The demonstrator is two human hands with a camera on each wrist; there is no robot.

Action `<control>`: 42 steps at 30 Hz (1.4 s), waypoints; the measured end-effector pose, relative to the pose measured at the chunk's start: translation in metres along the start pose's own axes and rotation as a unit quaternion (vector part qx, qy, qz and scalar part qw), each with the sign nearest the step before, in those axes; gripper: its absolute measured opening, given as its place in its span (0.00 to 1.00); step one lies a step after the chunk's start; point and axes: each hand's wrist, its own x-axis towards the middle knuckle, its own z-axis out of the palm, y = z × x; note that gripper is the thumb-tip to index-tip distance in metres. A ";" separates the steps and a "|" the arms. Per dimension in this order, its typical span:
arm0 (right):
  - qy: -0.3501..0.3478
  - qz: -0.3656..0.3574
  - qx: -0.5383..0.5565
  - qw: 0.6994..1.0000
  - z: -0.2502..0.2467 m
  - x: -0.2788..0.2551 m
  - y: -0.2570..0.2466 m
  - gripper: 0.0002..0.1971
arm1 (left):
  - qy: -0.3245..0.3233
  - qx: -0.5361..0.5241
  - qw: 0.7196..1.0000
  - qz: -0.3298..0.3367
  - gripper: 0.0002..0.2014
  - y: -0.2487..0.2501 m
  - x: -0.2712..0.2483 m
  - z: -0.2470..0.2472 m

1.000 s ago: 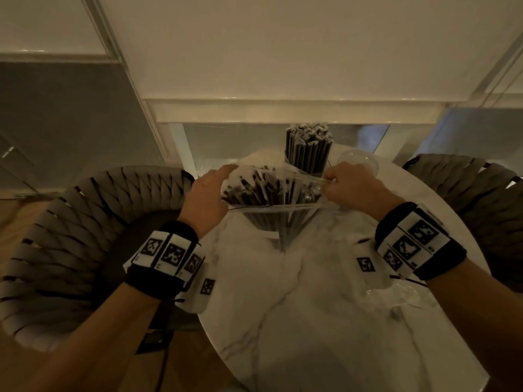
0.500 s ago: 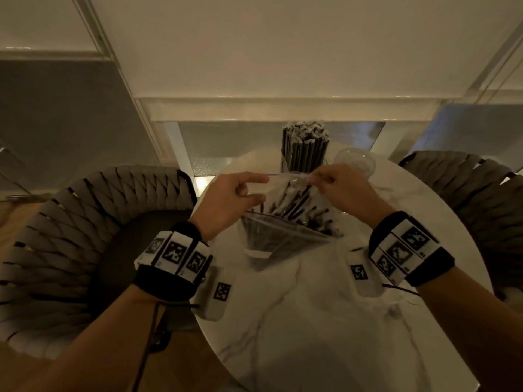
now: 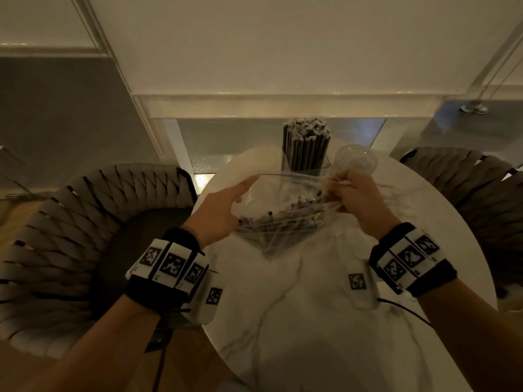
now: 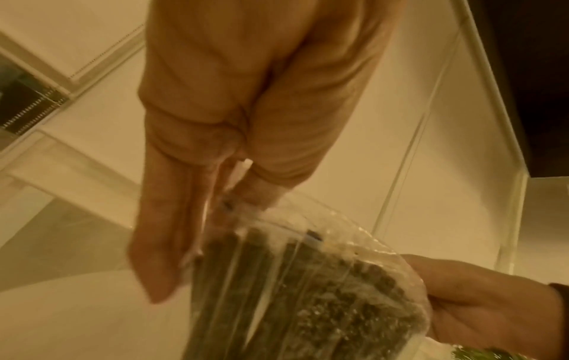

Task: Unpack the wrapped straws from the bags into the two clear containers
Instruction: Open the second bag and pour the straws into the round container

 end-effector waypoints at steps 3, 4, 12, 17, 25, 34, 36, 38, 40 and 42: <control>0.061 -0.086 -0.179 0.978 -0.003 -0.001 0.009 0.06 | -0.008 -0.215 0.972 -0.093 0.35 0.002 -0.002 -0.001; 0.068 -0.098 -0.215 0.969 -0.004 -0.001 0.009 0.06 | -0.002 -0.283 0.952 -0.113 0.32 0.004 -0.002 -0.002; -0.115 0.015 -0.069 0.991 -0.020 -0.023 -0.023 0.20 | -0.011 -0.481 0.869 -0.117 0.52 0.002 0.002 0.009; -0.016 -0.046 -0.225 0.973 0.000 -0.017 0.000 0.12 | 0.028 -0.406 0.903 -0.141 0.56 -0.006 0.006 0.018; -0.095 0.157 0.261 0.948 0.014 -0.017 -0.006 0.15 | 0.028 -0.332 0.937 -0.108 0.63 -0.012 0.001 0.022; -0.035 0.164 0.236 0.957 0.041 0.003 0.012 0.09 | 0.053 -0.343 0.932 -0.099 0.63 -0.015 0.001 0.049; -0.001 0.085 0.112 0.990 0.039 0.007 0.009 0.13 | 0.059 -0.331 0.936 -0.101 0.68 -0.010 0.004 0.049; -0.019 -0.055 -0.001 0.998 0.033 0.007 -0.002 0.17 | 0.063 -0.315 0.943 -0.087 0.71 -0.006 0.009 0.050; -0.074 -0.163 -0.086 0.980 0.029 0.006 -0.011 0.15 | 0.057 -0.304 0.947 -0.081 0.68 -0.005 0.011 0.050; -0.067 -0.204 -0.142 0.966 0.028 0.013 -0.016 0.10 | 0.050 -0.291 0.952 -0.078 0.68 -0.007 0.012 0.050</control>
